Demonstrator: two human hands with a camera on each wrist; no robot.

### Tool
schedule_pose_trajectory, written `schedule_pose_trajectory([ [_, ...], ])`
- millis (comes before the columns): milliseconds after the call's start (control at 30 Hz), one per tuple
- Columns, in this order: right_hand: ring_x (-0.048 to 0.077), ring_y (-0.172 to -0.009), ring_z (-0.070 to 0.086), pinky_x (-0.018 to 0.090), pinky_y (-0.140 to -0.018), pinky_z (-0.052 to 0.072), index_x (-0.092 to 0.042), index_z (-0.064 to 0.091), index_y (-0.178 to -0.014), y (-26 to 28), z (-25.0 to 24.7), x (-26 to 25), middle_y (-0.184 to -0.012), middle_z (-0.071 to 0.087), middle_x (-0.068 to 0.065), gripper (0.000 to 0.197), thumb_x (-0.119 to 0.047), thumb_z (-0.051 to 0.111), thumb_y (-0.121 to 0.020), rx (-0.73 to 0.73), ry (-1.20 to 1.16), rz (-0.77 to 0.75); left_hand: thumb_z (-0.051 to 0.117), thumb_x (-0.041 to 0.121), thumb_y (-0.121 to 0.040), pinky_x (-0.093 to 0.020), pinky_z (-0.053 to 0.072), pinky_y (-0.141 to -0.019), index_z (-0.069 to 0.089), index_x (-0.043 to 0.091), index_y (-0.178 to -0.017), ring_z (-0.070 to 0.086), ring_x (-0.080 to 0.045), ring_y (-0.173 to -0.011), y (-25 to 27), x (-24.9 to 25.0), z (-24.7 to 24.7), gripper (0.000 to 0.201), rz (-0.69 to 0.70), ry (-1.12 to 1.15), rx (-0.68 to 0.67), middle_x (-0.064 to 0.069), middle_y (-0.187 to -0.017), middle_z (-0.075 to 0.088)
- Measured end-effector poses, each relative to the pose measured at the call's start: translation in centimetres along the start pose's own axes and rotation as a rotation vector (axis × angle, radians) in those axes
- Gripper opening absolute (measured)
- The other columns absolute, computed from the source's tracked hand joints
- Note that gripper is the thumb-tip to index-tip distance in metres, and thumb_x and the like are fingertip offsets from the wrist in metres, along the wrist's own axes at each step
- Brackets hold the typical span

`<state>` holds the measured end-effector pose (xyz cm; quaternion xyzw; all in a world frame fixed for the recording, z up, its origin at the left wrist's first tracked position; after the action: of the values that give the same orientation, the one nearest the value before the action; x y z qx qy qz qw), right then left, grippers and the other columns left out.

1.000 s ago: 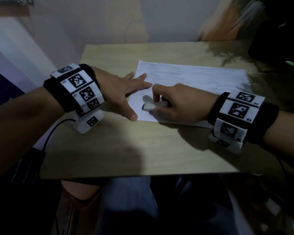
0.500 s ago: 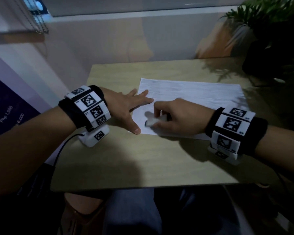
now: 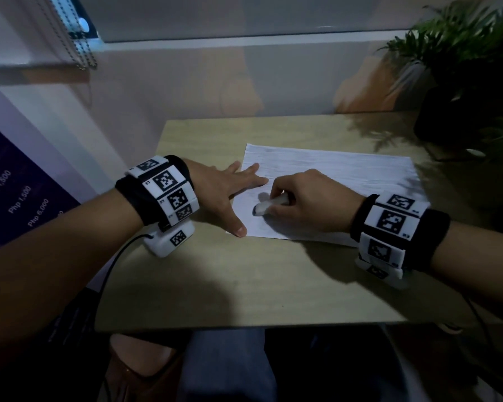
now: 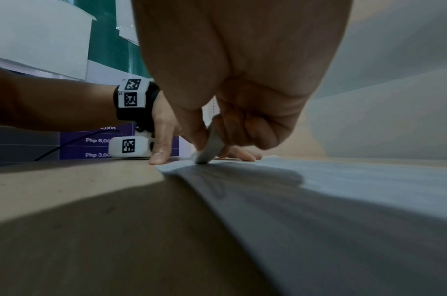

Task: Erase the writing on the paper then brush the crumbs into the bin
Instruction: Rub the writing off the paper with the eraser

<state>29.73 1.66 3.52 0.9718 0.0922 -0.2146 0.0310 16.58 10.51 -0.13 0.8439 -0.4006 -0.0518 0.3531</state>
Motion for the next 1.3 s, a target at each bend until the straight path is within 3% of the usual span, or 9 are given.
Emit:
schedule_pose_trajectory([
  [133, 0.005, -0.070, 0.057, 0.027, -0.063, 0.045, -0.025, 0.066, -0.089, 0.4, 0.8, -1.0, -0.071, 0.062, -0.010, 0.028, -0.052, 0.063, -0.088, -0.084, -0.020, -0.051, 0.078, 0.075, -0.066, -0.056, -0.010, -0.124, -0.009, 0.051, -0.158, -0.031, -0.010, -0.149, 0.0, 0.0, 0.1, 0.128, 0.005, -0.003, 0.005, 0.020, -0.164, -0.029],
  [367, 0.008, -0.069, 0.058, 0.032, -0.065, 0.050, -0.023, 0.061, -0.083, 0.4, 0.5, -0.5, -0.072, 0.063, -0.009, 0.031, -0.054, 0.063, -0.088, -0.007, 0.005, -0.010, 0.079, 0.071, -0.069, -0.057, -0.009, -0.124, -0.008, 0.051, -0.158, -0.030, -0.012, -0.150, 0.0, 0.1, -0.1, 0.126, 0.006, 0.003, 0.012, 0.020, -0.164, -0.028],
  [567, 0.003, -0.071, 0.057, 0.027, -0.063, 0.040, -0.033, 0.049, -0.093, 0.5, 0.5, -0.6, -0.075, 0.058, -0.014, 0.023, -0.051, 0.062, -0.090, -0.032, -0.020, -0.036, 0.078, 0.076, -0.061, -0.056, -0.007, -0.125, -0.006, 0.055, -0.156, -0.030, -0.009, -0.150, -0.2, -0.1, 0.1, 0.129, 0.000, 0.012, 0.021, 0.023, -0.163, -0.027],
  [633, 0.000, -0.069, 0.054, 0.024, -0.063, 0.038, -0.030, 0.052, -0.095, 0.8, 1.3, -1.2, -0.075, 0.057, -0.016, 0.025, -0.052, 0.064, -0.091, -0.117, -0.024, -0.088, 0.079, 0.074, -0.064, -0.056, -0.007, -0.125, -0.006, 0.053, -0.157, -0.031, -0.009, -0.150, -0.3, -0.1, 0.1, 0.128, 0.000, 0.009, 0.012, 0.023, -0.163, -0.027],
  [800, 0.015, -0.074, 0.056, 0.031, -0.066, 0.038, -0.033, 0.051, -0.090, 0.5, 0.1, -0.1, -0.074, 0.057, -0.013, 0.026, -0.058, 0.060, -0.087, 0.031, 0.017, 0.011, 0.081, 0.071, -0.067, -0.058, -0.006, -0.125, -0.007, 0.052, -0.157, -0.029, -0.012, -0.151, -0.2, 0.0, 0.0, 0.127, -0.001, 0.006, 0.018, 0.020, -0.165, -0.027],
  [933, 0.001, -0.067, 0.054, 0.022, -0.061, 0.037, -0.029, 0.058, -0.090, 1.0, 0.7, -1.1, -0.071, 0.057, -0.015, 0.028, -0.056, 0.067, -0.086, -0.066, -0.026, -0.059, 0.079, 0.073, -0.067, -0.057, -0.005, -0.125, -0.008, 0.051, -0.158, -0.029, -0.010, -0.150, -0.2, -0.1, 0.0, 0.128, -0.007, -0.004, 0.014, 0.021, -0.164, -0.028],
  [1100, 0.007, -0.072, 0.057, 0.028, -0.065, 0.041, -0.028, 0.064, -0.091, 0.8, 0.2, -0.3, -0.073, 0.059, -0.014, 0.036, -0.063, 0.061, -0.084, 0.004, 0.002, 0.005, 0.080, 0.072, -0.068, -0.058, -0.004, -0.125, -0.008, 0.052, -0.157, -0.030, -0.009, -0.150, -0.2, -0.2, 0.0, 0.126, -0.010, -0.003, 0.011, 0.023, -0.163, -0.028],
  [1200, -0.001, -0.065, 0.055, 0.016, -0.057, 0.037, -0.027, 0.066, -0.087, 1.2, 0.7, -1.3, -0.068, 0.059, -0.014, 0.032, -0.059, 0.066, -0.086, -0.075, -0.027, -0.085, 0.076, 0.079, -0.059, -0.058, -0.005, -0.125, -0.008, 0.053, -0.157, -0.031, -0.008, -0.149, -0.3, -0.3, 0.1, 0.132, -0.014, -0.006, 0.008, 0.024, -0.163, -0.028],
  [1300, 0.002, -0.069, 0.056, 0.023, -0.062, 0.040, -0.027, 0.066, -0.087, 0.8, -0.1, -0.4, -0.071, 0.061, -0.014, 0.037, -0.064, 0.064, -0.082, 0.020, -0.020, 0.009, 0.075, 0.080, -0.057, -0.058, -0.003, -0.125, -0.008, 0.053, -0.157, -0.030, -0.008, -0.149, -0.3, -0.4, 0.1, 0.132, -0.016, 0.004, 0.004, 0.024, -0.163, -0.028],
])
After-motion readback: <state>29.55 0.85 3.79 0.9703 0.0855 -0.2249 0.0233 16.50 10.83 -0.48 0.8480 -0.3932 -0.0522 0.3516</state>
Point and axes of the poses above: each hand's wrist, its own y-axis away from the middle knuckle, its own z-axis out of the palm, x = y × z, the point moved 7 cm from there along -y, towards the middle knuckle
